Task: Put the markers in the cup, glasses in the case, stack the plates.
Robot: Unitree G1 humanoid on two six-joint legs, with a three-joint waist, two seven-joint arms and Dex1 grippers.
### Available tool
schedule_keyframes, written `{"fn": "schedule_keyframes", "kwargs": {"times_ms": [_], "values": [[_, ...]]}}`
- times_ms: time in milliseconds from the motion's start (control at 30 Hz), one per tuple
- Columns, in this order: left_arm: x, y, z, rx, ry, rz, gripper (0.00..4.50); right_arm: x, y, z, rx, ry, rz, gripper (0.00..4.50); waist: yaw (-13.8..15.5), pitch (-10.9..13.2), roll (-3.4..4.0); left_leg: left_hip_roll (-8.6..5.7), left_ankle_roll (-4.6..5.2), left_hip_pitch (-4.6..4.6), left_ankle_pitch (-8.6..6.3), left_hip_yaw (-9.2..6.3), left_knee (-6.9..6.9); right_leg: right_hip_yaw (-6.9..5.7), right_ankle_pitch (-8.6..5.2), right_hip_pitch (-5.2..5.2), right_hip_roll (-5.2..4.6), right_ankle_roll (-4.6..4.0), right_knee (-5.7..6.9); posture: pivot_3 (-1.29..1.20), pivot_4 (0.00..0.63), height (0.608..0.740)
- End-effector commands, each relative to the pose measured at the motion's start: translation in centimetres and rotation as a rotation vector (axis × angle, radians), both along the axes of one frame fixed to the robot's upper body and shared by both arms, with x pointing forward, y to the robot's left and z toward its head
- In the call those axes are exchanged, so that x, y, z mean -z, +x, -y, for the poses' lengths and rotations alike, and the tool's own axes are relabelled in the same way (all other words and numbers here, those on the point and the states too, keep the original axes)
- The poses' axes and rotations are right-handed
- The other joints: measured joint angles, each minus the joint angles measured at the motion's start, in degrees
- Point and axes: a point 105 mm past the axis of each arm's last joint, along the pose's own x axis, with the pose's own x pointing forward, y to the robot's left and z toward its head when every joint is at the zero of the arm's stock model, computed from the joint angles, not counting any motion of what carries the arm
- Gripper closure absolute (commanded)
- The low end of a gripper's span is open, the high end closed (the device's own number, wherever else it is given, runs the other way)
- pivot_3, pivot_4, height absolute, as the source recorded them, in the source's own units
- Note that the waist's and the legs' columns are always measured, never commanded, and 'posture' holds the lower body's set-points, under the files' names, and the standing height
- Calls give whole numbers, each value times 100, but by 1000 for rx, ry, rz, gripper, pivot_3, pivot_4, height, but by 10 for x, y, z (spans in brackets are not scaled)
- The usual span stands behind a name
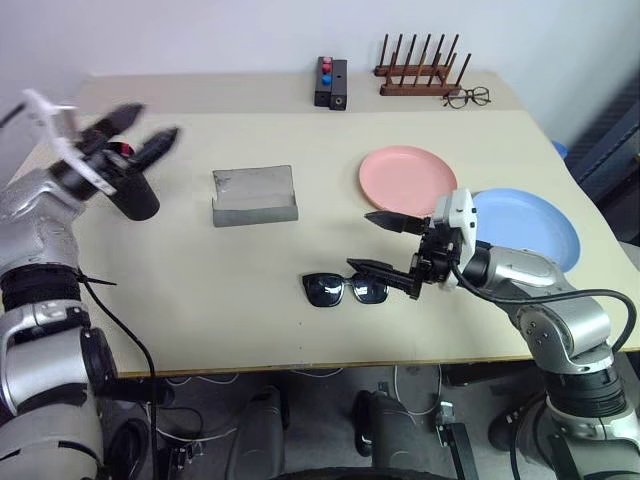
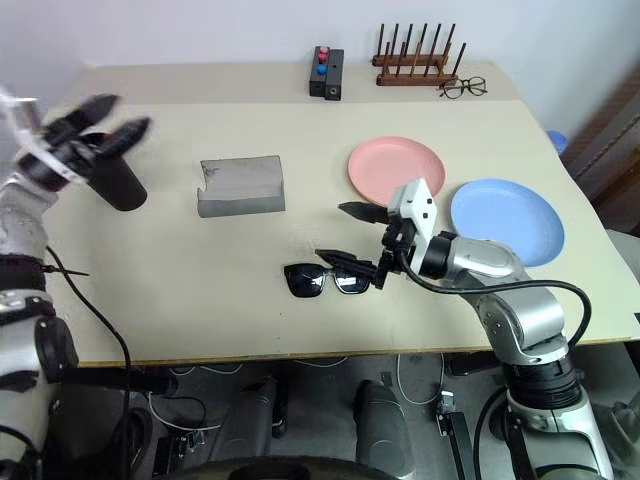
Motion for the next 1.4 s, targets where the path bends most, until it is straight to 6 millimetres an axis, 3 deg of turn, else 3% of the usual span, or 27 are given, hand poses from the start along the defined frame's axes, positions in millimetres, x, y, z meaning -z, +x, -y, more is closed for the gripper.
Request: {"fn": "schedule_keyframes", "kwargs": {"times_ms": [33,167,267,433,567,700,800,1000,1033,1067,1200,1400], "values": [[14,7,39,83,138,-29,38,-12,5,-2,-9,5,72,96,-4,0,0,0,0,1,0,-1,5,0,-5,1,0,-10,3,0,150,740],[36,14,47,110,283,-81,38,-13,10,5,10,-10,89,96,-38,1,-2,0,1,2,0,0,1,0,-6,0,1,-10,1,0,150,740],[55,30,54,102,392,-91,38,-12,10,24,67,-51,107,96,-7,2,-1,0,1,2,0,0,-6,0,1,-6,3,7,2,0,150,740],[61,45,64,109,475,-110,38,-10,8,42,140,-81,111,96,68,4,-5,-4,1,-10,-1,0,5,0,-5,-3,0,-2,-13,0,150,740],[68,48,61,106,556,-144,38,-9,6,50,172,-91,113,96,77,4,-5,-4,2,-11,-1,-1,0,0,-5,-8,1,-3,-11,0,150,740],[81,46,70,163,626,-204,38,-6,3,63,203,-125,113,96,131,4,-5,-4,2,-11,-1,-1,1,0,-5,-9,0,-2,-11,0,150,740],[83,44,73,192,643,-218,834,-5,5,73,226,-145,113,96,144,5,-7,-4,2,-14,-1,-1,5,0,-5,-9,0,-3,-12,0,150,740],[83,41,70,213,639,-256,3887,-8,7,74,231,-139,128,96,140,6,-8,-4,2,-15,-1,-2,4,0,-5,-9,0,-4,-11,0,150,740],[80,42,69,206,634,-252,4229,-8,8,73,231,-135,130,96,140,6,-8,-4,2,-15,-1,-2,4,0,-5,-9,0,-4,-11,0,150,740],[79,42,68,202,630,-250,4404,-9,8,73,232,-133,132,96,139,6,-9,-4,2,-15,-1,-2,5,0,-5,-9,0,-4,-11,0,150,740],[59,32,73,313,514,-307,4404,-7,9,71,227,-133,134,96,137,6,-9,-4,2,-15,-1,-3,5,0,-5,-10,0,-4,-10,0,150,740],[52,-11,64,501,559,-375,4404,0,9,79,226,-130,127,96,81,9,-10,-4,2,-16,-1,-4,3,1,-6,-9,0,-5,-10,0,150,740]]}}
